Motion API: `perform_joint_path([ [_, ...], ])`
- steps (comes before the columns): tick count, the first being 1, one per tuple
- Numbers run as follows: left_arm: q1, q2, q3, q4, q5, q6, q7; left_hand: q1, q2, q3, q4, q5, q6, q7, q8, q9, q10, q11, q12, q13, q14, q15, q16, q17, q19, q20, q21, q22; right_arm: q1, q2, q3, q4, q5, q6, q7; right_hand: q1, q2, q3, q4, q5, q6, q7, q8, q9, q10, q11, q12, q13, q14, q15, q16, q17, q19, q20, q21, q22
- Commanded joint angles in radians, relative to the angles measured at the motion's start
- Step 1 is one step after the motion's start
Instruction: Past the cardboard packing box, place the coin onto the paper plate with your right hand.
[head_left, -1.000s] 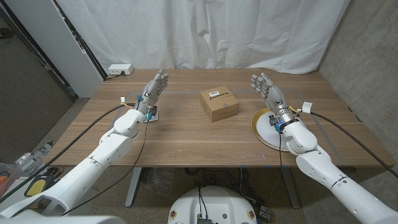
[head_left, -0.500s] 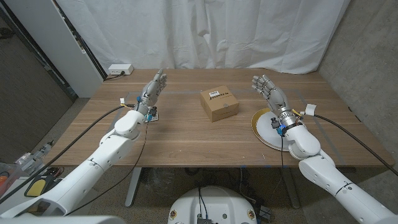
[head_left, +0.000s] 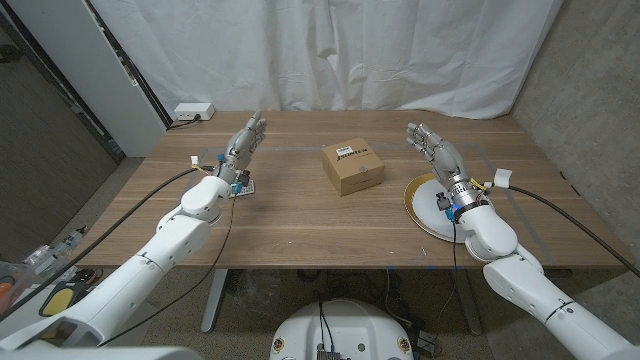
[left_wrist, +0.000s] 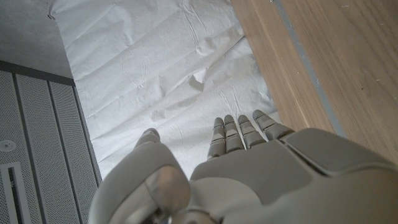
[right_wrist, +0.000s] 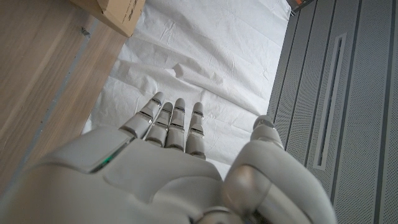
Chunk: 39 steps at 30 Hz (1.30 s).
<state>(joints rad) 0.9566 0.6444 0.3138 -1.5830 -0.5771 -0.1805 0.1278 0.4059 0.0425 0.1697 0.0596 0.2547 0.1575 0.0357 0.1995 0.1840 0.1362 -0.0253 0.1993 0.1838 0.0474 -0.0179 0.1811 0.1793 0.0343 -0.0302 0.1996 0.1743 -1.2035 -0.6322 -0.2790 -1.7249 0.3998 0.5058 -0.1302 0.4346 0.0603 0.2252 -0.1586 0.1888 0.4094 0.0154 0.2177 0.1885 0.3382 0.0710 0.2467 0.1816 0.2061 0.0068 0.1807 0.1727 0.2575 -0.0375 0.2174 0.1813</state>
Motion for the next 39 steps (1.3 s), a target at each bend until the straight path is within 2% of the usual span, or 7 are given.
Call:
perform_joint_path([
  [1, 0.028, 0.01, -0.026, -0.011, -0.016, -0.017, 0.004, 0.01, 0.004, 0.001, -0.009, -0.006, -0.005, 0.003, -0.001, 0.003, -0.005, 0.003, -0.001, 0.005, -0.006, 0.0, -0.002, 0.003, -0.007, -0.04, -0.003, 0.005, -0.028, 0.016, 0.007, -0.021, -0.127, 0.004, -0.088, 0.022, -0.005, 0.003, -0.007, 0.005, 0.011, -0.012, 0.004, 0.003, 0.021, -0.007, 0.002, 0.003, 0.013, -0.013, 0.007, 0.003, 0.009, -0.011, 0.001, 0.004],
  [10, 0.055, 0.023, -0.035, -0.034, -0.016, -0.012, 0.015, 0.011, 0.005, -0.001, -0.009, -0.009, -0.007, 0.005, -0.002, 0.003, -0.003, 0.007, 0.0, 0.006, -0.005, 0.002, 0.001, 0.003, 0.004, -0.041, 0.003, 0.006, -0.036, 0.044, 0.007, -0.023, -0.208, 0.017, -0.148, 0.05, -0.002, 0.014, -0.011, 0.009, 0.029, -0.019, 0.008, 0.004, 0.034, -0.019, 0.003, 0.004, 0.018, -0.023, 0.006, 0.003, 0.016, -0.016, 0.0, 0.004],
  [15, 0.096, 0.035, -0.052, -0.075, -0.015, 0.0, 0.051, 0.014, 0.004, -0.005, -0.011, -0.016, 0.004, 0.009, 0.002, 0.003, 0.015, 0.011, 0.006, 0.005, 0.03, 0.004, 0.014, 0.003, 0.065, -0.062, 0.023, 0.006, -0.041, 0.032, 0.009, -0.04, -0.22, -0.002, -0.144, 0.081, -0.001, 0.025, -0.018, 0.013, 0.041, -0.027, 0.01, 0.004, 0.035, -0.03, 0.001, 0.004, 0.02, -0.029, 0.006, 0.003, 0.019, -0.021, -0.001, 0.003],
  [23, 0.121, 0.034, -0.064, -0.088, -0.018, -0.019, 0.054, 0.015, 0.002, -0.007, -0.013, -0.018, 0.005, 0.01, 0.001, 0.003, 0.01, 0.011, 0.003, 0.005, 0.022, 0.005, 0.008, 0.003, 0.049, -0.056, 0.014, 0.006, -0.05, 0.003, 0.011, -0.078, -0.219, -0.061, -0.128, 0.099, -0.01, 0.028, -0.02, 0.016, 0.044, -0.029, 0.009, 0.005, 0.042, -0.029, 0.002, 0.004, 0.022, -0.031, 0.005, 0.003, 0.02, -0.021, -0.002, 0.003],
  [26, 0.119, 0.033, -0.063, -0.081, -0.02, -0.02, 0.047, 0.016, 0.005, -0.007, -0.013, -0.019, 0.002, 0.009, 0.0, 0.003, 0.006, 0.011, 0.002, 0.005, 0.02, 0.005, 0.007, 0.004, 0.043, -0.052, 0.011, 0.006, -0.054, -0.007, 0.014, -0.089, -0.271, -0.074, -0.151, 0.102, -0.012, 0.028, -0.02, 0.017, 0.045, -0.03, 0.008, 0.005, 0.043, -0.03, 0.002, 0.004, 0.021, -0.028, 0.005, 0.003, 0.021, -0.019, -0.002, 0.003],
  [33, 0.118, 0.031, -0.061, -0.097, -0.012, 0.005, 0.074, 0.018, 0.014, -0.009, -0.012, -0.026, 0.027, 0.01, 0.007, 0.003, 0.042, 0.015, 0.013, 0.005, 0.071, 0.002, 0.021, 0.004, 0.112, -0.057, 0.033, 0.006, -0.073, -0.014, 0.032, -0.114, -0.363, -0.09, -0.214, 0.118, -0.013, 0.033, -0.018, 0.019, 0.053, -0.037, 0.009, 0.005, 0.055, -0.037, 0.005, 0.005, 0.027, -0.03, 0.006, 0.003, 0.022, -0.018, -0.003, 0.004],
  [39, 0.1, 0.026, -0.056, -0.086, -0.016, 0.008, 0.059, 0.019, 0.013, -0.011, -0.013, -0.028, 0.03, 0.013, 0.007, 0.003, 0.037, 0.018, 0.009, 0.004, 0.062, 0.004, 0.015, 0.004, 0.102, -0.057, 0.026, 0.006, -0.082, -0.008, 0.039, -0.101, -0.368, -0.07, -0.225, 0.139, -0.02, 0.038, -0.018, 0.023, 0.07, -0.056, 0.012, 0.006, 0.075, -0.048, 0.009, 0.005, 0.043, -0.038, 0.009, 0.003, 0.034, -0.018, -0.001, 0.004],
])
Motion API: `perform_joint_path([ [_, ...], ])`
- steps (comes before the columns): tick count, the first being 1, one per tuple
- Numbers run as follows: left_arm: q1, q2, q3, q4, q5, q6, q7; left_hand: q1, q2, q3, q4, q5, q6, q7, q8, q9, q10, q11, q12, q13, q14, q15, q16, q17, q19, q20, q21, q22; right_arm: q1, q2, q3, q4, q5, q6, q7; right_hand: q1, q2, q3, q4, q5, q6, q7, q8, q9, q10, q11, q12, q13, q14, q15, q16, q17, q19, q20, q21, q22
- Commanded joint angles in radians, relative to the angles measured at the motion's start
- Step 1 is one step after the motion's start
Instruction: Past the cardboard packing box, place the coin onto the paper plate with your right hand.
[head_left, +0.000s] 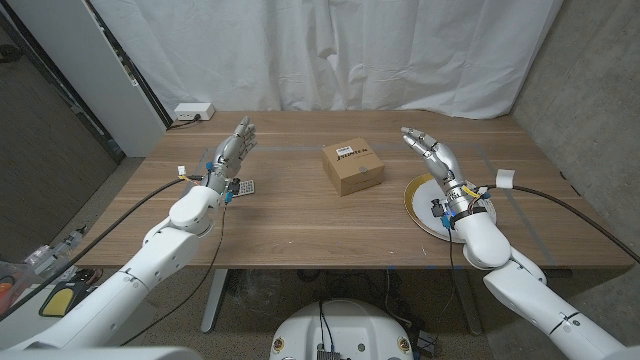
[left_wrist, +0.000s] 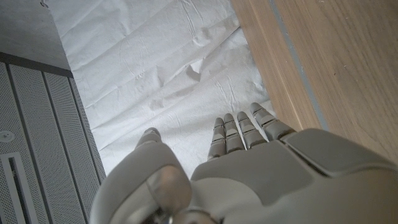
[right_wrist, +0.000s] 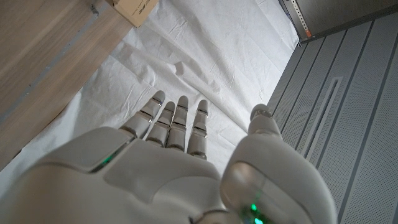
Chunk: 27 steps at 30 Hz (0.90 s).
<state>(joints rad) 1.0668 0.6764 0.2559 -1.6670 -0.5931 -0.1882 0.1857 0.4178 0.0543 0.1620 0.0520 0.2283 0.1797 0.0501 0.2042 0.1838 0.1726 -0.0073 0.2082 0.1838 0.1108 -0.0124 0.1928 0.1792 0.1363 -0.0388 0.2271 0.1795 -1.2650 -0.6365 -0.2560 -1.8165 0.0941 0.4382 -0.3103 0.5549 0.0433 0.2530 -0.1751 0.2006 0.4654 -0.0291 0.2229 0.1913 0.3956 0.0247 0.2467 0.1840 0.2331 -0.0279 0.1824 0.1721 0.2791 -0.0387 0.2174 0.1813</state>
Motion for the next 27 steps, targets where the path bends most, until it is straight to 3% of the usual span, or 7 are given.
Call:
perform_joint_path([
  [1, -0.015, -0.005, 0.004, -0.001, 0.001, 0.018, -0.001, 0.007, 0.001, -0.003, -0.005, -0.002, 0.006, 0.0, 0.001, 0.003, -0.002, 0.004, -0.002, 0.004, -0.004, -0.001, 0.002, 0.004, -0.004, -0.048, -0.004, 0.001, -0.022, -0.001, 0.015, -0.007, -0.061, -0.002, -0.047, 0.021, -0.004, 0.01, -0.001, 0.011, 0.014, -0.012, 0.007, 0.004, 0.019, -0.002, 0.01, 0.003, 0.018, -0.003, 0.007, 0.003, 0.012, -0.017, -0.001, 0.004],
  [13, -0.083, -0.011, 0.037, 0.033, 0.033, 0.042, -0.014, 0.008, 0.004, -0.005, -0.005, -0.004, -0.005, 0.0, -0.005, 0.003, -0.016, -0.001, -0.008, 0.004, -0.02, 0.002, -0.005, 0.005, -0.03, -0.042, -0.016, 0.001, -0.036, -0.023, 0.043, -0.004, -0.132, 0.004, -0.069, 0.029, -0.012, 0.01, 0.003, 0.012, 0.027, -0.016, 0.008, 0.004, 0.029, -0.011, 0.011, 0.003, 0.028, -0.006, 0.008, 0.004, 0.021, -0.018, 0.001, 0.004],
  [27, -0.124, -0.022, 0.058, 0.052, 0.047, 0.052, -0.024, 0.011, 0.008, -0.004, -0.006, -0.005, -0.007, -0.001, -0.006, 0.003, -0.016, -0.002, -0.008, 0.005, -0.025, 0.004, -0.007, 0.005, -0.044, -0.039, -0.023, 0.001, -0.054, -0.042, 0.066, -0.035, -0.213, -0.029, -0.101, 0.039, -0.023, 0.01, 0.009, 0.016, 0.046, -0.037, 0.009, 0.005, 0.047, -0.044, 0.014, 0.003, 0.044, -0.014, 0.01, 0.005, 0.025, -0.016, -0.001, 0.005],
])
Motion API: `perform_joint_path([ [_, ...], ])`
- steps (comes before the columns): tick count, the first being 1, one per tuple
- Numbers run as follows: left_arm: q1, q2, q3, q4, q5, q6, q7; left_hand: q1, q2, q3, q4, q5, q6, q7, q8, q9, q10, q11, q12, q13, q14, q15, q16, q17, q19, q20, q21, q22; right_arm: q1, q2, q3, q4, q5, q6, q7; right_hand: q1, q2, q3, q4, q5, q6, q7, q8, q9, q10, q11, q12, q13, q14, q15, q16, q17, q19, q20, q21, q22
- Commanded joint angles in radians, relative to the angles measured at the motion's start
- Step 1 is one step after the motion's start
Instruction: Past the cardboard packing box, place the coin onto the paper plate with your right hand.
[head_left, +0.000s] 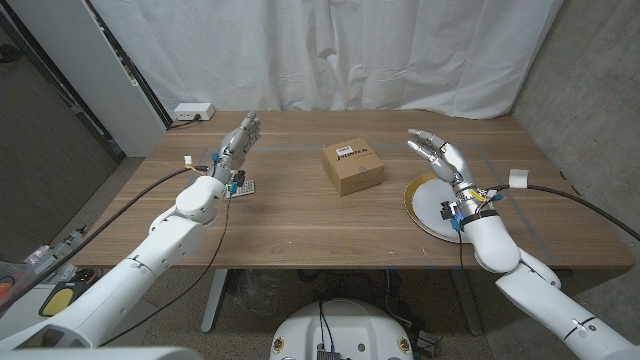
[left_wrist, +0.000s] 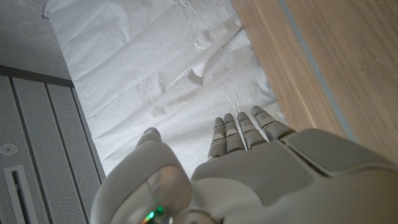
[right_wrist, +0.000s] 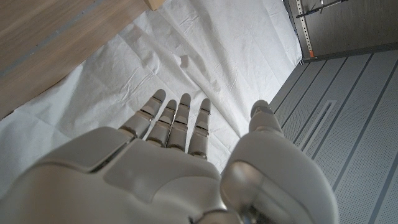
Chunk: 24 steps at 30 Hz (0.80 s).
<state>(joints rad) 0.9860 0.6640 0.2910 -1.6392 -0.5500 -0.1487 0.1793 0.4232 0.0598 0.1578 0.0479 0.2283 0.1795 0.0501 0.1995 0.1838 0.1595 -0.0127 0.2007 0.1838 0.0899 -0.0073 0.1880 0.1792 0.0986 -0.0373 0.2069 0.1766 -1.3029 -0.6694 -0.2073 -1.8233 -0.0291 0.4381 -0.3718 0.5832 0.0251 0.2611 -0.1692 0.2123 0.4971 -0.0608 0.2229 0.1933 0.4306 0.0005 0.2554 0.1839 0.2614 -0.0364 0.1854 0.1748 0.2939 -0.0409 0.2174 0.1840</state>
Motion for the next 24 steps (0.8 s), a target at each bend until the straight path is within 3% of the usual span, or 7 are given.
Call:
perform_joint_path([
  [1, -0.045, -0.009, 0.024, 0.023, 0.006, 0.014, -0.018, 0.006, 0.003, 0.0, -0.002, -0.005, -0.007, -0.002, -0.001, 0.004, -0.003, 0.003, -0.001, 0.005, -0.004, -0.001, -0.002, 0.005, -0.006, -0.041, -0.003, 0.003, -0.021, -0.01, 0.02, -0.036, -0.094, -0.033, -0.043, 0.013, -0.006, 0.003, 0.004, 0.005, 0.021, -0.009, 0.012, 0.003, 0.014, -0.023, 0.005, 0.003, 0.018, -0.008, 0.007, 0.002, 0.011, -0.014, -0.001, 0.002],
  [3, -0.049, -0.01, 0.025, 0.028, 0.006, 0.012, -0.022, 0.006, 0.004, 0.0, -0.002, -0.005, -0.006, -0.001, -0.001, 0.004, -0.003, 0.004, -0.001, 0.005, -0.005, -0.002, -0.002, 0.005, -0.007, -0.041, -0.003, 0.003, -0.031, -0.006, 0.025, -0.046, -0.109, -0.03, -0.059, 0.019, -0.01, 0.004, 0.006, 0.007, 0.044, -0.027, 0.016, 0.004, 0.029, -0.048, 0.008, 0.003, 0.032, -0.012, 0.008, 0.003, 0.015, -0.015, -0.001, 0.002],
  [7, -0.053, -0.015, 0.029, 0.045, 0.0, 0.0, -0.036, 0.007, 0.004, 0.0, -0.003, -0.006, -0.005, 0.0, -0.001, 0.004, -0.004, 0.004, -0.001, 0.005, -0.005, -0.003, -0.002, 0.005, -0.008, -0.041, -0.003, 0.003, -0.051, 0.001, 0.03, -0.067, -0.141, -0.043, -0.082, 0.021, -0.012, 0.004, 0.007, 0.008, 0.047, -0.033, 0.016, 0.004, 0.033, -0.058, 0.008, 0.003, 0.038, -0.012, 0.009, 0.003, 0.017, -0.016, -0.001, 0.002],
  [14, -0.045, -0.013, 0.028, 0.061, -0.013, -0.01, -0.055, 0.008, 0.006, 0.0, -0.003, -0.006, -0.006, -0.001, -0.001, 0.004, -0.004, 0.003, -0.001, 0.005, -0.007, -0.002, -0.002, 0.004, -0.01, -0.04, -0.004, 0.003, -0.068, 0.011, 0.017, -0.093, -0.201, -0.069, -0.107, 0.026, -0.013, 0.005, 0.009, 0.009, 0.044, -0.035, 0.011, 0.004, 0.023, -0.041, 0.002, 0.002, 0.03, -0.012, 0.003, 0.003, 0.016, -0.016, -0.002, 0.003],
  [19, -0.04, -0.011, 0.029, 0.065, -0.016, -0.019, -0.065, 0.009, 0.007, 0.001, -0.004, -0.007, -0.006, -0.002, -0.001, 0.004, -0.004, 0.0, -0.002, 0.005, -0.007, -0.003, -0.003, 0.004, -0.011, -0.04, -0.005, 0.003, -0.074, 0.012, 0.004, -0.103, -0.264, -0.082, -0.136, 0.031, -0.014, 0.007, 0.01, 0.011, 0.038, -0.039, 0.006, 0.004, 0.014, -0.047, -0.003, 0.002, 0.027, -0.01, 0.001, 0.003, 0.013, -0.015, -0.005, 0.003],
  [24, -0.041, -0.012, 0.029, 0.063, -0.021, -0.025, -0.073, 0.01, 0.008, 0.001, -0.004, -0.007, -0.006, -0.001, -0.001, 0.004, -0.004, 0.002, -0.001, 0.005, -0.007, -0.002, -0.002, 0.004, -0.012, -0.04, -0.005, 0.003, -0.079, 0.016, -0.005, -0.113, -0.272, -0.084, -0.145, 0.029, -0.02, 0.004, 0.015, 0.012, 0.03, -0.044, -0.002, 0.005, 0.019, -0.047, -0.005, 0.003, 0.051, -0.024, 0.008, 0.004, 0.042, -0.025, 0.005, 0.003],
])
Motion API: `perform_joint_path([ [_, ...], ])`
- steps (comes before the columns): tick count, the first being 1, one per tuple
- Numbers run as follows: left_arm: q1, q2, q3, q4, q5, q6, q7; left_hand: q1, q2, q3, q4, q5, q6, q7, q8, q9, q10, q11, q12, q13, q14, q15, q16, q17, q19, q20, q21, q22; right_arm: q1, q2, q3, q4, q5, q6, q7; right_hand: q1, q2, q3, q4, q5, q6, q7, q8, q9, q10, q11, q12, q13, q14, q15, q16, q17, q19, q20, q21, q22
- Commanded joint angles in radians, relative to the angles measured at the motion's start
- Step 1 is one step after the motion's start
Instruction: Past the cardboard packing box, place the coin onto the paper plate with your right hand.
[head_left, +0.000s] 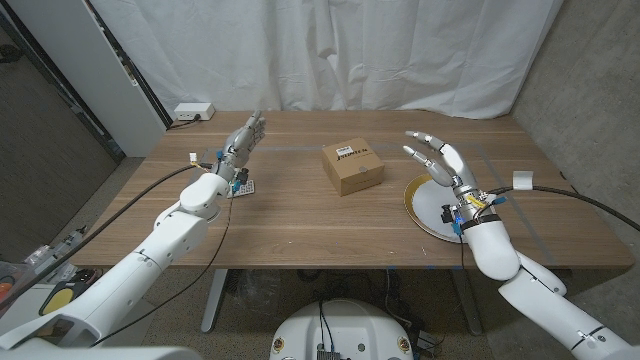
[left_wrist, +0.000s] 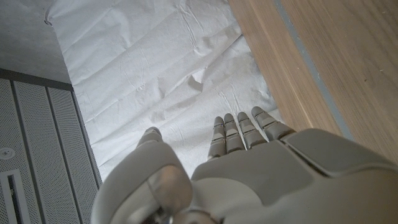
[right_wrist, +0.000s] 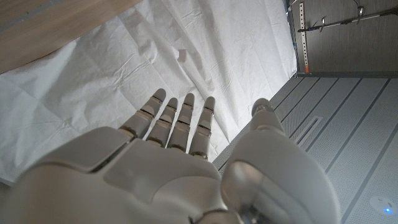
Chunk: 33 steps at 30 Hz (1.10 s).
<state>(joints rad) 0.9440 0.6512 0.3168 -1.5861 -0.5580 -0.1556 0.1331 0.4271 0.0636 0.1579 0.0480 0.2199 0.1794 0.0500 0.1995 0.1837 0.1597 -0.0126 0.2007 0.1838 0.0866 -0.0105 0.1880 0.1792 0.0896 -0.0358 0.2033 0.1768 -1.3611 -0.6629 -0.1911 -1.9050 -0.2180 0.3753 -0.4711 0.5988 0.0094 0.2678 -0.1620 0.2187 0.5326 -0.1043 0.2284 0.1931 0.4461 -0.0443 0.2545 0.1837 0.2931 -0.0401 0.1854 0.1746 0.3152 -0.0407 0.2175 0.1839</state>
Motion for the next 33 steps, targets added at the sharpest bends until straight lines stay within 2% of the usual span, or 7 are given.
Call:
perform_joint_path([
  [1, 0.0, 0.003, 0.004, 0.008, -0.011, -0.018, -0.028, 0.006, 0.004, 0.001, -0.004, 0.001, -0.006, -0.001, -0.001, 0.004, -0.004, 0.001, -0.001, 0.005, -0.004, 0.001, -0.002, 0.004, -0.003, -0.042, -0.002, 0.003, -0.022, 0.008, -0.021, -0.035, -0.096, -0.022, -0.051, 0.013, -0.006, -0.003, 0.008, 0.006, -0.006, -0.001, -0.008, 0.005, 0.006, -0.001, -0.003, 0.003, 0.023, -0.021, 0.009, 0.004, 0.025, -0.028, 0.006, 0.003],
  [3, -0.006, 0.008, 0.005, 0.012, -0.007, -0.02, -0.035, 0.007, 0.005, 0.001, -0.004, 0.001, -0.007, -0.001, -0.001, 0.004, -0.003, -0.001, -0.001, 0.005, -0.005, 0.001, -0.002, 0.004, -0.004, -0.041, -0.002, 0.003, -0.026, 0.009, -0.022, -0.042, -0.134, -0.031, -0.072, 0.012, -0.009, -0.005, 0.01, 0.007, -0.009, -0.002, -0.011, 0.005, 0.011, -0.002, -0.002, 0.003, 0.036, -0.024, 0.012, 0.005, 0.038, -0.032, 0.01, 0.003],
  [4, -0.007, 0.009, 0.004, 0.014, -0.005, -0.024, -0.036, 0.007, 0.005, 0.001, -0.004, 0.001, -0.007, -0.001, -0.001, 0.004, -0.004, 0.0, -0.001, 0.005, -0.005, 0.0, -0.003, 0.004, -0.005, -0.041, -0.003, 0.003, -0.026, 0.012, -0.023, -0.042, -0.143, -0.033, -0.082, 0.011, -0.009, -0.005, 0.013, 0.008, -0.013, -0.004, -0.014, 0.005, 0.017, -0.006, -0.002, 0.003, 0.058, -0.04, 0.018, 0.006, 0.053, -0.036, 0.014, 0.003],
  [10, -0.001, 0.012, -0.002, 0.016, -0.012, -0.032, -0.044, 0.008, 0.006, 0.0, -0.004, 0.0, -0.007, -0.002, -0.002, 0.004, -0.004, -0.001, -0.001, 0.005, -0.006, 0.002, -0.003, 0.004, -0.006, -0.041, -0.003, 0.003, -0.008, 0.014, -0.034, -0.026, -0.134, -0.023, -0.081, -0.006, -0.009, -0.011, 0.027, 0.009, -0.018, -0.012, -0.02, 0.006, 0.048, -0.01, 0.001, 0.003, 0.138, -0.057, 0.033, 0.009, 0.131, -0.056, 0.037, 0.005],
  [18, 0.013, 0.026, -0.006, 0.004, -0.02, -0.023, -0.048, 0.008, 0.007, 0.0, -0.005, -0.001, -0.006, -0.001, -0.001, 0.004, -0.003, 0.001, -0.001, 0.005, -0.009, 0.003, -0.003, 0.004, -0.009, -0.038, -0.004, 0.003, 0.028, 0.01, -0.058, -0.023, -0.201, -0.058, -0.101, 0.001, -0.009, -0.008, 0.024, 0.011, -0.006, -0.027, -0.017, 0.007, 0.056, -0.019, 0.0, 0.003, 0.127, -0.057, 0.02, 0.008, 0.126, -0.057, 0.031, 0.006],
  [27, 0.049, 0.029, -0.023, -0.018, -0.026, -0.041, -0.031, 0.009, 0.009, 0.0, -0.005, -0.002, -0.003, 0.001, 0.0, 0.004, 0.004, 0.004, 0.002, 0.005, -0.01, 0.003, -0.003, 0.004, -0.01, -0.038, -0.004, 0.003, 0.058, -0.006, -0.083, -0.027, -0.226, -0.079, -0.099, 0.01, -0.006, -0.003, 0.021, 0.014, 0.017, -0.027, -0.01, 0.007, 0.071, -0.007, 0.002, 0.003, 0.127, -0.068, 0.015, 0.009, 0.141, -0.069, 0.034, 0.008],
  [33, 0.053, 0.034, -0.02, -0.021, -0.022, -0.037, -0.034, 0.009, 0.01, -0.001, -0.005, -0.002, -0.003, 0.001, 0.0, 0.004, 0.003, 0.003, 0.001, 0.005, -0.01, 0.003, -0.003, 0.004, -0.011, -0.038, -0.004, 0.003, 0.05, -0.015, -0.088, -0.033, -0.259, -0.093, -0.128, 0.017, -0.002, 0.0, 0.022, 0.013, 0.066, -0.05, 0.002, 0.006, 0.111, -0.03, 0.01, 0.003, 0.177, -0.098, 0.026, 0.011, 0.193, -0.095, 0.05, 0.01],
])
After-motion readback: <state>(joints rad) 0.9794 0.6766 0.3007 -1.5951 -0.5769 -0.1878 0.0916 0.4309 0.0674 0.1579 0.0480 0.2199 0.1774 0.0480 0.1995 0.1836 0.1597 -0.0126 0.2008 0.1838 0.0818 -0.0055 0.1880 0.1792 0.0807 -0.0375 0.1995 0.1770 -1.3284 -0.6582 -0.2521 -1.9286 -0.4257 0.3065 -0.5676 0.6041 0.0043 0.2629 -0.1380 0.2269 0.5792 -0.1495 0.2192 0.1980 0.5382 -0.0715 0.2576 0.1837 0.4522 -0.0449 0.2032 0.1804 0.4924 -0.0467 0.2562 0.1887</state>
